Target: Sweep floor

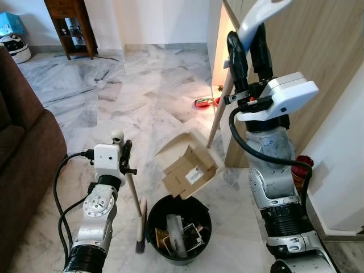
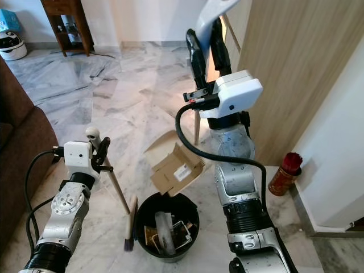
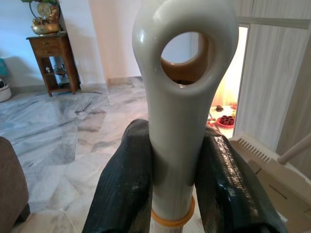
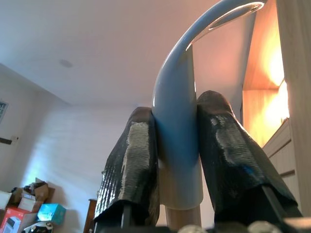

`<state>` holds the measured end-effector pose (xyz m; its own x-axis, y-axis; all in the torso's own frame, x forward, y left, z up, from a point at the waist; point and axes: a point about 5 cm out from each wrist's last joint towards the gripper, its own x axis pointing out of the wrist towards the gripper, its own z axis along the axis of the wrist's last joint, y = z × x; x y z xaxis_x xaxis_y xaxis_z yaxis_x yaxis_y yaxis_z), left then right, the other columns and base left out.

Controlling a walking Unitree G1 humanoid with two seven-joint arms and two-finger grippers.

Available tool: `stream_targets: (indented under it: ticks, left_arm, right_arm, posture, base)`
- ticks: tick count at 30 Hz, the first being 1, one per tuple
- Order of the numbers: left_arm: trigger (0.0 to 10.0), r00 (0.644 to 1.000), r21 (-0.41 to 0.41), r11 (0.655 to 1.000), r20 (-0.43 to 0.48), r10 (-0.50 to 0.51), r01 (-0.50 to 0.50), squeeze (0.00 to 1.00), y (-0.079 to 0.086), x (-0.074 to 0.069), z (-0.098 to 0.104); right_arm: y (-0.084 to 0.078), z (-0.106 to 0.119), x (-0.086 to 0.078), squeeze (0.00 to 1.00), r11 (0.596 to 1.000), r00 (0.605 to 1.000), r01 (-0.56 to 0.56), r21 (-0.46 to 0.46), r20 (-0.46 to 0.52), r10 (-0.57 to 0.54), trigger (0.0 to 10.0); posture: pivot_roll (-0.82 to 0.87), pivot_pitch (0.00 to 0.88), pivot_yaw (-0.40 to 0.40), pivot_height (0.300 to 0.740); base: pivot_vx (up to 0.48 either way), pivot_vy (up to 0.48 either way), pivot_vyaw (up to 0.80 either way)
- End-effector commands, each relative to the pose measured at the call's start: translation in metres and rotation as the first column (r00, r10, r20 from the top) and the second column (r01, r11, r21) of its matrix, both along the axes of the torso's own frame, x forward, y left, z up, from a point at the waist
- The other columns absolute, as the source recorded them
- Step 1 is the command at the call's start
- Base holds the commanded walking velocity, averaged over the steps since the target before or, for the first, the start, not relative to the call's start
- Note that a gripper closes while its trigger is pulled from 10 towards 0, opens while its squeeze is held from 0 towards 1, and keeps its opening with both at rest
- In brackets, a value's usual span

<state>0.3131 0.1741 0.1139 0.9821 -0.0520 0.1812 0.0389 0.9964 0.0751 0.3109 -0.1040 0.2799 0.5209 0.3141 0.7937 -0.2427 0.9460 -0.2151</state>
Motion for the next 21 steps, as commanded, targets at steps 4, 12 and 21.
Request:
stream_targets:
  ticks: [4, 12, 21]
  left_arm:
    - [10.0, 0.997, 0.006, 1.000, 0.071, -0.003, 0.003, 0.00, 0.003, 0.001, 0.015]
    - [10.0, 0.997, 0.006, 1.000, 0.073, -0.003, 0.002, 0.00, 0.003, 0.001, 0.015]
    - [10.0, 0.997, 0.010, 1.000, 0.072, -0.005, 0.004, 0.00, 0.004, 0.003, 0.017]
  right_arm:
    - [-0.005, 0.018, -0.012, 0.00, 1.000, 0.994, 0.002, -0.013, 0.114, -0.001, 10.0]
    - [-0.015, 0.017, -0.017, 0.00, 0.995, 0.992, 0.034, -0.090, 0.122, -0.023, 10.0]
    - [-0.021, 0.016, -0.026, 0.00, 0.981, 0.992, 0.007, -0.192, 0.122, 0.016, 10.0]
  posture:
    - [0.10, 0.026, 0.024, 0.740]
    - [0.10, 0.028, 0.025, 0.740]
    - [0.11, 0.028, 0.035, 0.740]
  base:
    - [0.000, 0.000, 0.00]
    - [0.000, 0.000, 0.00]
    - [0.000, 0.000, 0.00]
